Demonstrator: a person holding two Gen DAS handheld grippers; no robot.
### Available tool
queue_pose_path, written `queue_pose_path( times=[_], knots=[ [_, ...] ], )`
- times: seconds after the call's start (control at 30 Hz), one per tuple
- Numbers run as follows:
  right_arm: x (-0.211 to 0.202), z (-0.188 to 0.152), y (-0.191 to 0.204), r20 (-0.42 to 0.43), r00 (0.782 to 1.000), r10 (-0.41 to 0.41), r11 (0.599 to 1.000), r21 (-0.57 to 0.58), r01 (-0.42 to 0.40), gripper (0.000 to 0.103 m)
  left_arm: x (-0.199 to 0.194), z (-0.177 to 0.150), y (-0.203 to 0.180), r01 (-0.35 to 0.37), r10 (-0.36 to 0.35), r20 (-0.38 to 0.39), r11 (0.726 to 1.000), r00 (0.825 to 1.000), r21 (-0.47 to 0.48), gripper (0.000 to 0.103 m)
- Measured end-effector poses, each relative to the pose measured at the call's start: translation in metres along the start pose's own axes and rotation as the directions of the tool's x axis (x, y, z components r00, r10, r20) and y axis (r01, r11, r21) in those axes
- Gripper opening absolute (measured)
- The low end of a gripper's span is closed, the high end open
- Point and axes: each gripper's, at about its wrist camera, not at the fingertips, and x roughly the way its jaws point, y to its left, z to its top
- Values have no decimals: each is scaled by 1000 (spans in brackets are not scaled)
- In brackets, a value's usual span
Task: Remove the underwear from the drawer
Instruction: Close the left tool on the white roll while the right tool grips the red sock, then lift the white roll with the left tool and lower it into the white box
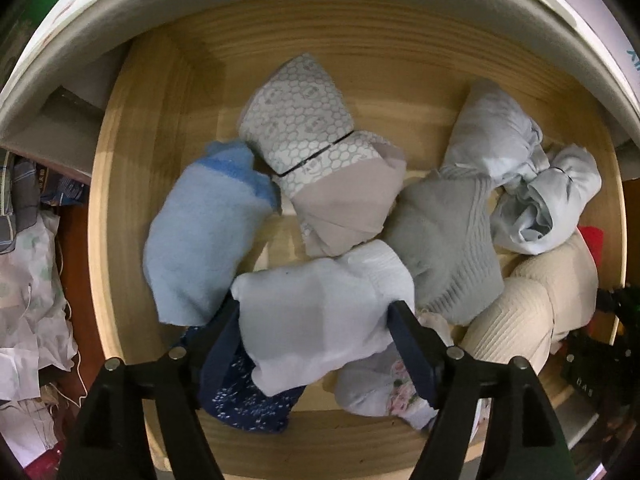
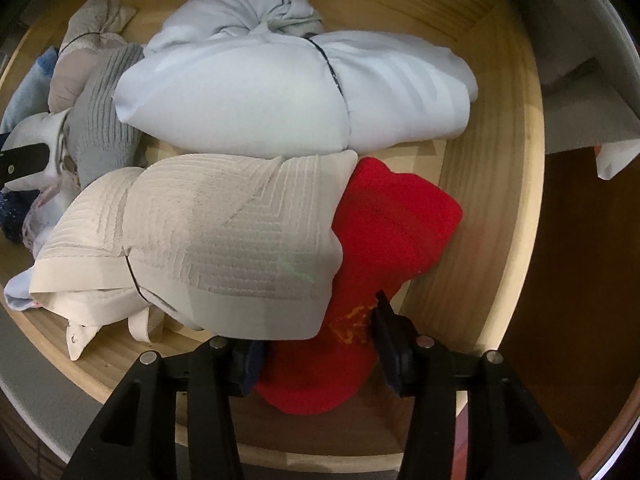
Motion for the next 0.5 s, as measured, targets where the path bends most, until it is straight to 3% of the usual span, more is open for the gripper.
queue_pose_path(
  times=[0.1,0.27,0.5],
  knots=[
    [2,1,-6,0,1000,-7,1000,-6,7,47,2,-1,-3,-9,9,18,1000,1000,-1,77],
    [0,-7,-6,33,999,5,1000,13,-6,38,-14,-15,-15,-4,4,36,1000,999,-10,57],
    [-14,-14,-18,53,997,57,997,47,-60,35,-28,-27,-14,28,-27,50,999,998,-39,45]
  ],
)
